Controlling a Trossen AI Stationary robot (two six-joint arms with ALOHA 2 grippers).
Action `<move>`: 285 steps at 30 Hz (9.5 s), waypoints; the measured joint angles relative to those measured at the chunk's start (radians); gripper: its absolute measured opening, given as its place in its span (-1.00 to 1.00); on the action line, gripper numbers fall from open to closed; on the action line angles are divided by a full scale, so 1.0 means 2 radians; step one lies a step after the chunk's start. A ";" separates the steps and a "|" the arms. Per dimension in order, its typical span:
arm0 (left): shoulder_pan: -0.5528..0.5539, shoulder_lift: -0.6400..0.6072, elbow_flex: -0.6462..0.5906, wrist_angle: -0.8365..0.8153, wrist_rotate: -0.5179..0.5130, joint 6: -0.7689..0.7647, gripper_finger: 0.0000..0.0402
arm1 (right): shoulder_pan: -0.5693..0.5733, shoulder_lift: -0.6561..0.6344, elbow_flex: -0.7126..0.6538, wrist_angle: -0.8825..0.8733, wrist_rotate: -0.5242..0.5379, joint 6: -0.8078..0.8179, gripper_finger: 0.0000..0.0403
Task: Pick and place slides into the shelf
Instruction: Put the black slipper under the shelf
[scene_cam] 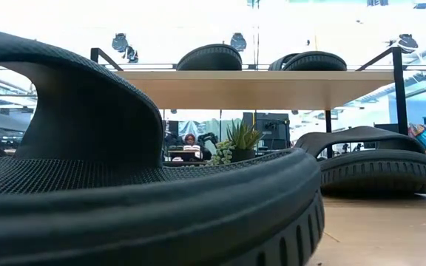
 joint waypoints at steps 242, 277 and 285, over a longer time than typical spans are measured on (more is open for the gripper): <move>0.019 -0.181 -0.270 0.185 0.236 -0.040 -0.99 | -0.070 0.605 0.368 -0.037 0.007 0.024 -0.67; -0.041 0.221 -0.057 0.190 0.207 0.022 0.41 | -0.043 0.266 0.077 0.112 0.108 0.111 -1.00; -0.035 0.224 -0.051 0.248 0.258 0.075 0.54 | -0.054 0.266 0.076 0.103 0.108 0.127 -1.00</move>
